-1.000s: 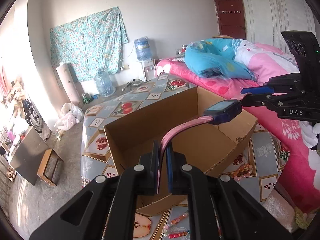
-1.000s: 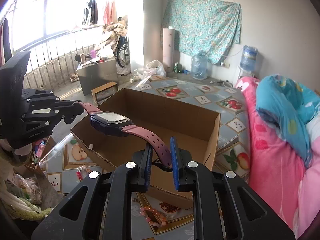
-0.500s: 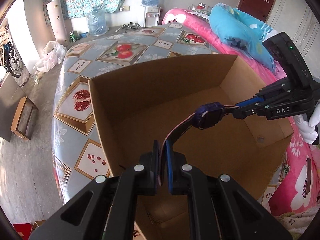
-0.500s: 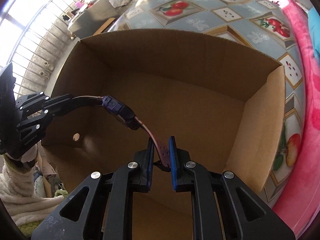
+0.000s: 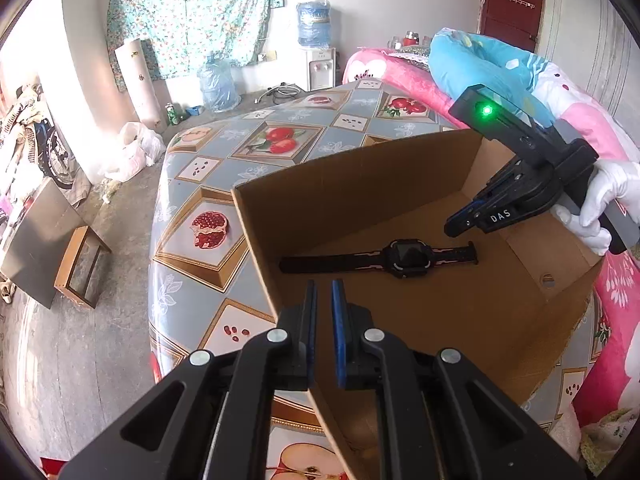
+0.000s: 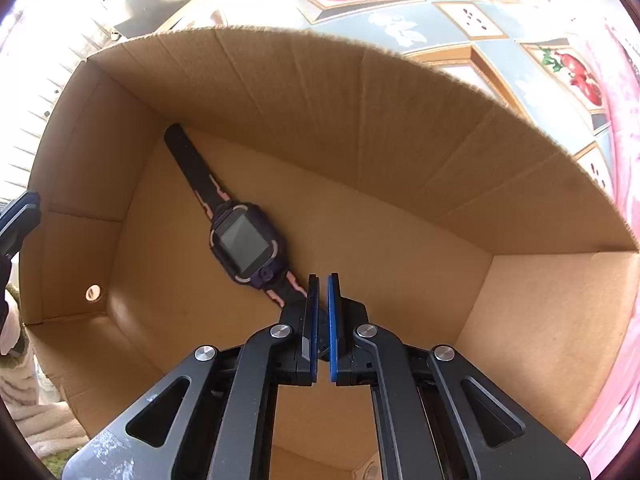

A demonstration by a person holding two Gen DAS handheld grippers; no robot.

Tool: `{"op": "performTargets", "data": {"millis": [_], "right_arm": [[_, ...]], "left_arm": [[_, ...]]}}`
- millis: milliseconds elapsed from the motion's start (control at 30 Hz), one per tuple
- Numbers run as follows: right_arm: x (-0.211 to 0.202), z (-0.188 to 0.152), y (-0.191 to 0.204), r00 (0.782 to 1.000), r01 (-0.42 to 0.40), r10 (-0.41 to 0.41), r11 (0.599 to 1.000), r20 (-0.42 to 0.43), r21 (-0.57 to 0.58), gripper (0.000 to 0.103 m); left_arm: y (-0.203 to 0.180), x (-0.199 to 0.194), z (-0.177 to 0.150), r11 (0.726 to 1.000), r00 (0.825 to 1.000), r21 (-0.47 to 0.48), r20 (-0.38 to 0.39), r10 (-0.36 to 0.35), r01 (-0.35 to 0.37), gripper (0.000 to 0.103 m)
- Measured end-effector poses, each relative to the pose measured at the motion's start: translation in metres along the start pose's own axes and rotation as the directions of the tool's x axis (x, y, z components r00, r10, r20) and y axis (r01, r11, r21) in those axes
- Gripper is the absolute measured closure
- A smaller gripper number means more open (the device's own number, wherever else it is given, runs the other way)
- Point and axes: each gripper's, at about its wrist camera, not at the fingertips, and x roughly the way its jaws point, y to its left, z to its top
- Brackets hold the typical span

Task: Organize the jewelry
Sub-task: 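Carry the watch over the cardboard box with the right gripper, then open the right gripper to drop the watch into the box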

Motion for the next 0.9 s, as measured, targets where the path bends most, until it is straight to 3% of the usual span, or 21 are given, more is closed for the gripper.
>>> {"op": "performTargets", "data": {"millis": [133,267,433,533,667,900], "right_arm": [[-0.009,0.0,0.006,0.998,0.042,-0.041,0.999,0.039,-0.016,0.097],[-0.015,-0.003,0.032,0.997,-0.051,0.056,0.995,0.048,-0.087,0.084],[0.008,-0.009,0.06,0.982,-0.179,0.17,0.976,-0.083,-0.122,0.081],[0.023,-0.009,0.063,0.986,-0.124,0.109,0.985,-0.124,-0.118,0.084],[0.028,0.003,0.057,0.996,-0.047,0.04,0.995,-0.081,-0.087,0.083],[0.028,0.0,0.047,0.999,-0.006,0.006,1.0,-0.046,-0.013,0.082]], "left_arm": [[0.004,-0.02,-0.009,1.0,0.998,-0.019,0.065,0.02,-0.019,0.096],[0.013,-0.045,-0.021,0.997,0.991,-0.071,0.13,0.029,-0.02,0.095],[0.018,-0.057,-0.042,0.993,0.988,-0.115,0.149,0.05,-0.033,0.093],[0.02,-0.059,-0.052,0.991,0.987,-0.124,0.147,0.067,-0.049,0.093],[0.024,-0.059,-0.061,0.989,0.988,-0.144,0.141,0.064,-0.043,0.093],[0.027,-0.056,-0.071,0.986,0.989,-0.162,0.13,0.064,-0.043,0.093]]}}
